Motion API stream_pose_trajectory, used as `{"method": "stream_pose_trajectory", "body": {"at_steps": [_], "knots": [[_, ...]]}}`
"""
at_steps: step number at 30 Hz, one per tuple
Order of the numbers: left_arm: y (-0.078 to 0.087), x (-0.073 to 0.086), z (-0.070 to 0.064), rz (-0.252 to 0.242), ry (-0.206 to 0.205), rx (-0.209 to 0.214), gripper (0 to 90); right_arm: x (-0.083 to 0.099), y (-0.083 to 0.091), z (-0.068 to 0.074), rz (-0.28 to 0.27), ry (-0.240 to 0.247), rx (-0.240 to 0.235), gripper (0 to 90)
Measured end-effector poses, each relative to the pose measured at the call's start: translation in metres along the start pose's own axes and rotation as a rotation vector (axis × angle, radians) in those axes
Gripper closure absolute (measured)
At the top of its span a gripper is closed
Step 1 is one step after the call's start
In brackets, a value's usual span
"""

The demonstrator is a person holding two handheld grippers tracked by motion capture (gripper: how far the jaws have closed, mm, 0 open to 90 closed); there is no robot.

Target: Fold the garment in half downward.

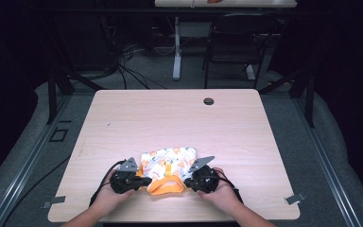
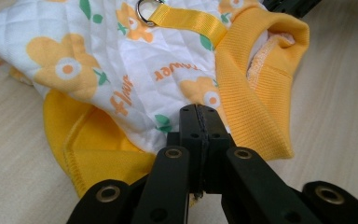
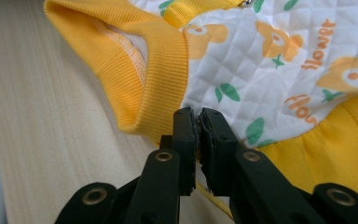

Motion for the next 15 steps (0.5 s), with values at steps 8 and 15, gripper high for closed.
{"method": "stream_pose_trajectory", "body": {"at_steps": [8, 15], "knots": [[-0.007, -0.014, 0.012, -0.015, 0.008, -0.031, 89.9, -0.002, -0.004, -0.017, 0.017, -0.015, 0.028, 84.5], [-0.014, -0.027, 0.025, -0.027, 0.029, -0.043, 89.9, -0.004, -0.008, -0.035, 0.008, -0.054, 0.051, 84.8]]}}
Point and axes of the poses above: each handheld gripper's, and its own axes: y roughly backward along the jaws, x roughly out of its underside, z roughly to its left, the point moved 5 cm from there along -y, roughly forward along the jaws, and after that the axes turned 14 degrees about y, right-handed, at the moved point
